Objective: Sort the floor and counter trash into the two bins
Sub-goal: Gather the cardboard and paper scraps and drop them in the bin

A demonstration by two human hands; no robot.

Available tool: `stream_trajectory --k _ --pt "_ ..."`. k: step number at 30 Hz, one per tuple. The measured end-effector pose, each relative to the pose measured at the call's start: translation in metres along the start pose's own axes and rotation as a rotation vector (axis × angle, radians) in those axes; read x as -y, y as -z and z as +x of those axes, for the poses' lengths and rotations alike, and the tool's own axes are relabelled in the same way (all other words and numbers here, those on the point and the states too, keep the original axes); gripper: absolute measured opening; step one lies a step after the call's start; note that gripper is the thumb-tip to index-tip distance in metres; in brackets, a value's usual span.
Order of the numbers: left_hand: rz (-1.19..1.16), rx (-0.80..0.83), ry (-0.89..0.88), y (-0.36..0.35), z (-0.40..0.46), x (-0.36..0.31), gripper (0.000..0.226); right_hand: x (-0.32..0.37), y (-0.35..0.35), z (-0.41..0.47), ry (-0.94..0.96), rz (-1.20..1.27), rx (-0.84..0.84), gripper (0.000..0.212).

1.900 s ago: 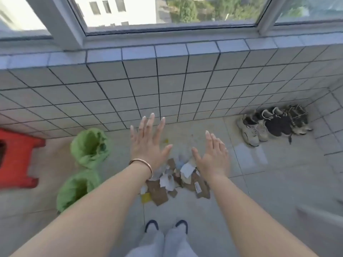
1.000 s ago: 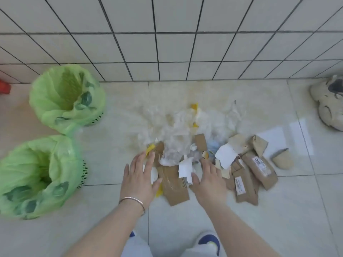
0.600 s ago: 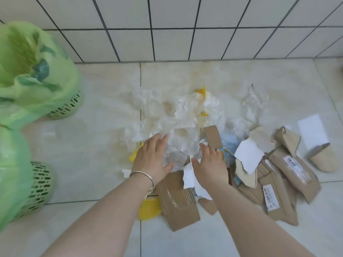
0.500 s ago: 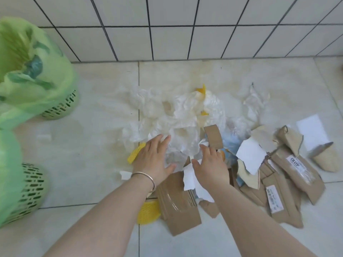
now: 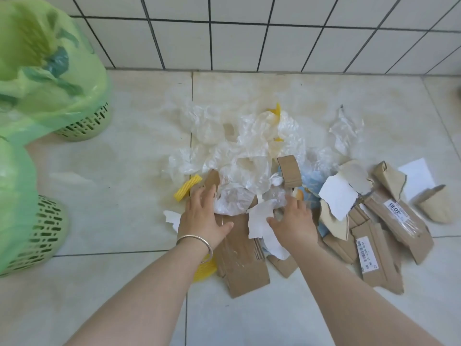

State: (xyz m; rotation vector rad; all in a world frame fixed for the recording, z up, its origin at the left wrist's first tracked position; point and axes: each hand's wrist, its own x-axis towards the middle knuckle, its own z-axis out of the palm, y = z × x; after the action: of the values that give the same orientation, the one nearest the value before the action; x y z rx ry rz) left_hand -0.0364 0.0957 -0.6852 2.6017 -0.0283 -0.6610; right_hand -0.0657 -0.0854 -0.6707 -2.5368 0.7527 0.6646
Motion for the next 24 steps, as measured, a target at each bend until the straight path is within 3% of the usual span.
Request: stream_trajectory --k 5,9,14,20,24 --pt "-0.086 -0.046 0.253 -0.016 -0.024 0.01 0.084 0.0 -0.006 -0.004 -0.118 0.047 -0.066 0.073" --pt "-0.226 0.005 0.41 -0.027 -0.022 0.002 0.077 -0.004 -0.012 -0.002 -0.294 0.172 0.048 0.077" --pt "-0.401 0.087 0.578 -0.038 -0.019 -0.008 0.077 -0.004 -0.023 0.002 -0.337 0.336 0.126 0.077" --pt "-0.502 0.073 0.607 -0.045 -0.018 -0.011 0.075 0.001 -0.028 0.003 -0.364 0.476 0.119 0.068" --pt "-0.5 0.13 0.591 -0.044 -0.017 -0.011 0.053 0.002 -0.028 0.003 -0.395 0.579 0.203 0.045"
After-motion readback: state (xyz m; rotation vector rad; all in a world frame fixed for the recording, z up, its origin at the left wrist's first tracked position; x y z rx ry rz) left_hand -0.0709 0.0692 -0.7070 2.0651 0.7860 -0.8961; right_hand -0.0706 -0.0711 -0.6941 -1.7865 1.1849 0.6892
